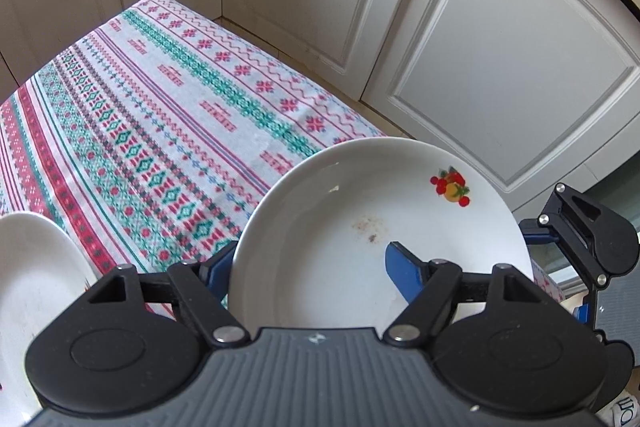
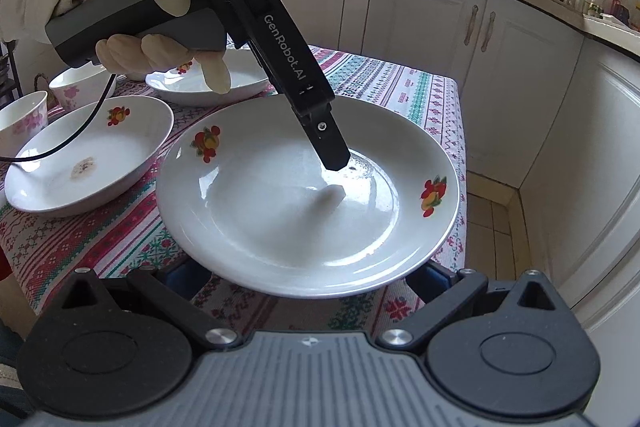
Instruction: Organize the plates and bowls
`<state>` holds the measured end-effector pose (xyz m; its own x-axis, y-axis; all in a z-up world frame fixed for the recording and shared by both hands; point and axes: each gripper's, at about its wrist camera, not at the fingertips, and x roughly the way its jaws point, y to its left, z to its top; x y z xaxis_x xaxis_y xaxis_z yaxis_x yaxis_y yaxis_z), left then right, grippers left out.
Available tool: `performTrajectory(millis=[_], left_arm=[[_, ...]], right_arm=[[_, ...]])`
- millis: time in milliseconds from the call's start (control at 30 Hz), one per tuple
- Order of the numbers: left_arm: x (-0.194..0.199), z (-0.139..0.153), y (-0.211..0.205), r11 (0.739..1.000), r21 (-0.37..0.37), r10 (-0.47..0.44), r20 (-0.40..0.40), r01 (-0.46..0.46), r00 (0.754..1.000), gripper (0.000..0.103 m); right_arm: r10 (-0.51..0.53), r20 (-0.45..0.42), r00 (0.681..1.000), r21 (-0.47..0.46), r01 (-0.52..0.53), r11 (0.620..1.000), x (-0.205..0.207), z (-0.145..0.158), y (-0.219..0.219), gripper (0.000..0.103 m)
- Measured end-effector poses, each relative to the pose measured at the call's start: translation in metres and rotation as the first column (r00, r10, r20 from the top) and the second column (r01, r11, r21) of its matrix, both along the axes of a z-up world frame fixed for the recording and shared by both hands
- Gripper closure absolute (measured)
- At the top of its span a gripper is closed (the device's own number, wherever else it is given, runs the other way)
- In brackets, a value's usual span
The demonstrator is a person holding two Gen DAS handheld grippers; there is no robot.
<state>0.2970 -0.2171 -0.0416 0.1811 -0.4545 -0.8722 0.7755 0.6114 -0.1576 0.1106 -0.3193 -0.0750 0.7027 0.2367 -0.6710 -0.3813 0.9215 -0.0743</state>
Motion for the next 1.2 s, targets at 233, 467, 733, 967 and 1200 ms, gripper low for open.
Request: performTrajectory(millis=[233,467,733,967,1200], left_arm=[[0.02,-0.006,-0.003,1.0,-0.009,0.014,0.003,-0.014,1.0,0.027],[0.031,-0.014,-0.005,1.0,-0.006,0.027,-0.005,-0.027,1.0,0.027],[0.037,-0.017,-0.006,0.999,-0.008,0.032,-0.001,-0.032,0.999,0.027],[0.037,-0.017,-0.007,1.0,-0.006,0.03,0.009,-0.03,1.0,0.026],[0.024,0.001,0.003,0.998,-0.028,0.053,0.072,-0.051,0.996,0.017]], right_arm=[[0.0,-0.01,1.0,-0.013,-0.001,1.0,0.022,-0.007,-0.007,0.0],[-0.002,-0.024,1.0,-0.012,0.002,1.0,0.035,-0.012,-0.008,0.0],[-0.011,-0.029,1.0,0.002,0.011,1.0,0.042,-0.013,-0.009,0.0],[-0.021,-0.024,1.0,-0.003,0.021,1.0,0.04,-0.013,-0.008,0.0],[-0.035,-0.015,0.999,0.014,0.035,0.999,0.032,-0.008,-0.009,0.0]])
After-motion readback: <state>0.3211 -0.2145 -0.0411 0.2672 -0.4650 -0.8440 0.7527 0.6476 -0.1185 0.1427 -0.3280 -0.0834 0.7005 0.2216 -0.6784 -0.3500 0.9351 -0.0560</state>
